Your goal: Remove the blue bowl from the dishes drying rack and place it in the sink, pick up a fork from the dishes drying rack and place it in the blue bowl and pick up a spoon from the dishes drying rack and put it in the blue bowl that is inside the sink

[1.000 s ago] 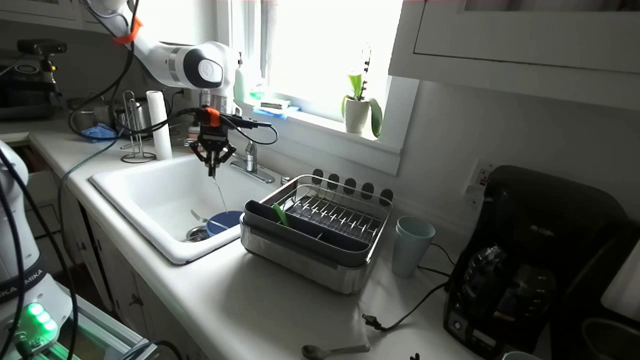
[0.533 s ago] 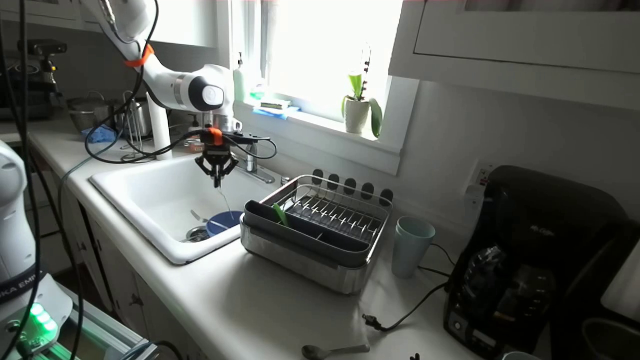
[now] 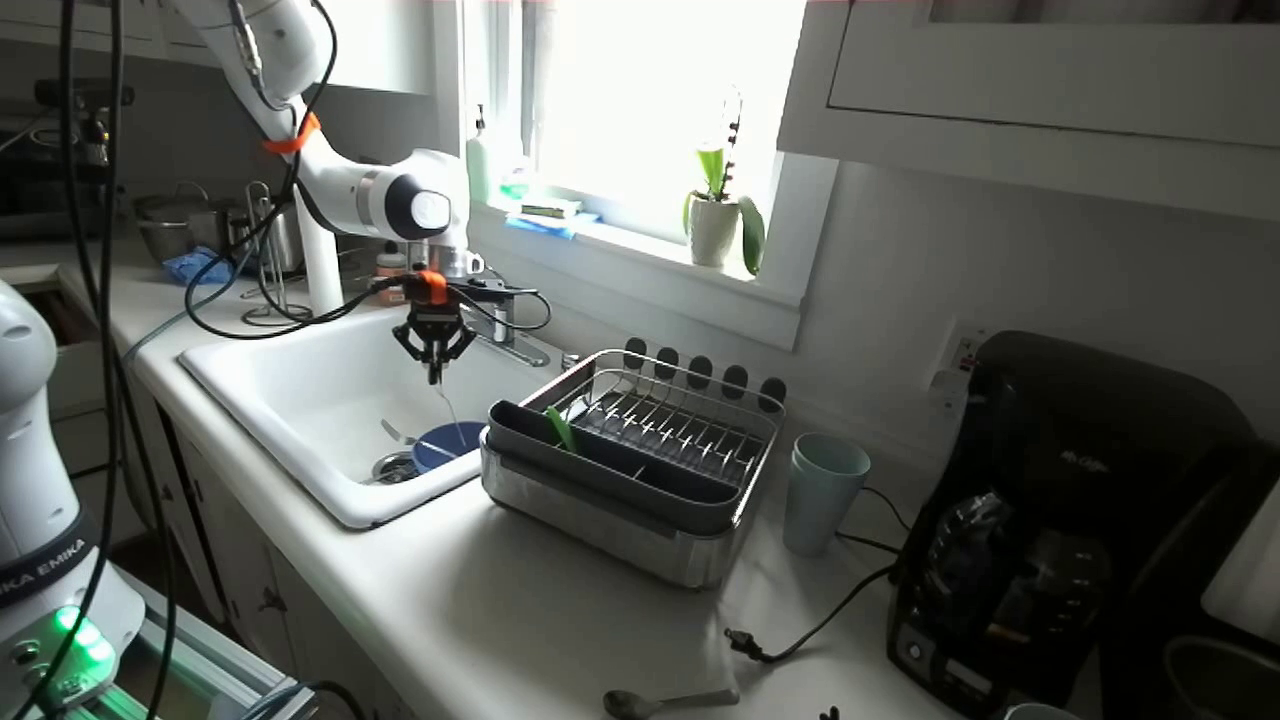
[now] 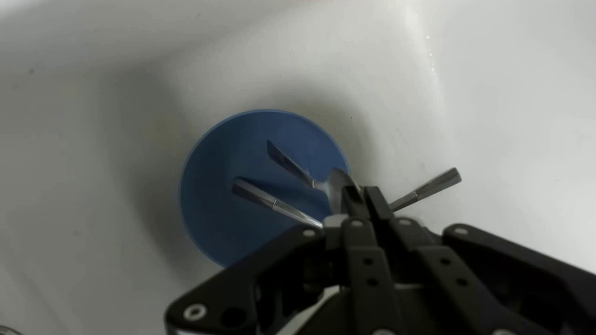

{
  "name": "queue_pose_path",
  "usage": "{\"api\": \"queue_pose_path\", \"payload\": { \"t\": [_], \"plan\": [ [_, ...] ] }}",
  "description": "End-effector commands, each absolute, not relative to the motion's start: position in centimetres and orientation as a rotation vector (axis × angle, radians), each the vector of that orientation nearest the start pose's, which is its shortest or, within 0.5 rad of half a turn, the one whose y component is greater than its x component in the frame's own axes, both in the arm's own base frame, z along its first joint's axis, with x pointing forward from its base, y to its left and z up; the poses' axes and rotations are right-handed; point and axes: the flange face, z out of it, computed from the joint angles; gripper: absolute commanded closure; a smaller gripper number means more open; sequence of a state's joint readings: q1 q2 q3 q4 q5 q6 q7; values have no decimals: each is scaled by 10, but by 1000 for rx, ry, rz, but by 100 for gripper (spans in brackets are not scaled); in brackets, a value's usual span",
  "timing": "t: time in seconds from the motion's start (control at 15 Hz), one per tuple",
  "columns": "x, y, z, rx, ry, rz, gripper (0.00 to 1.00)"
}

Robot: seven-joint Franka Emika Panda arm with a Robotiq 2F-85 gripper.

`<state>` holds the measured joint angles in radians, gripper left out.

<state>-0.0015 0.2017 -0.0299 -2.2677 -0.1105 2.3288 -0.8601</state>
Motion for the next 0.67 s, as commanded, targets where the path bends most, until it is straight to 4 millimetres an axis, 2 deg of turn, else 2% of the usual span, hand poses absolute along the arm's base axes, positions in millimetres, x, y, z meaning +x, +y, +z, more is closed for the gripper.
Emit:
{"api": "queue_pose_path", "payload": {
  "t": [0.0, 0.33, 0.6],
  "plan": [
    [526, -7, 241, -2830, -1366, 288, 99],
    [537, 13, 201, -2893, -1220, 289, 99],
    [547, 10, 175, -2986, -1089, 346, 99]
  ]
}}
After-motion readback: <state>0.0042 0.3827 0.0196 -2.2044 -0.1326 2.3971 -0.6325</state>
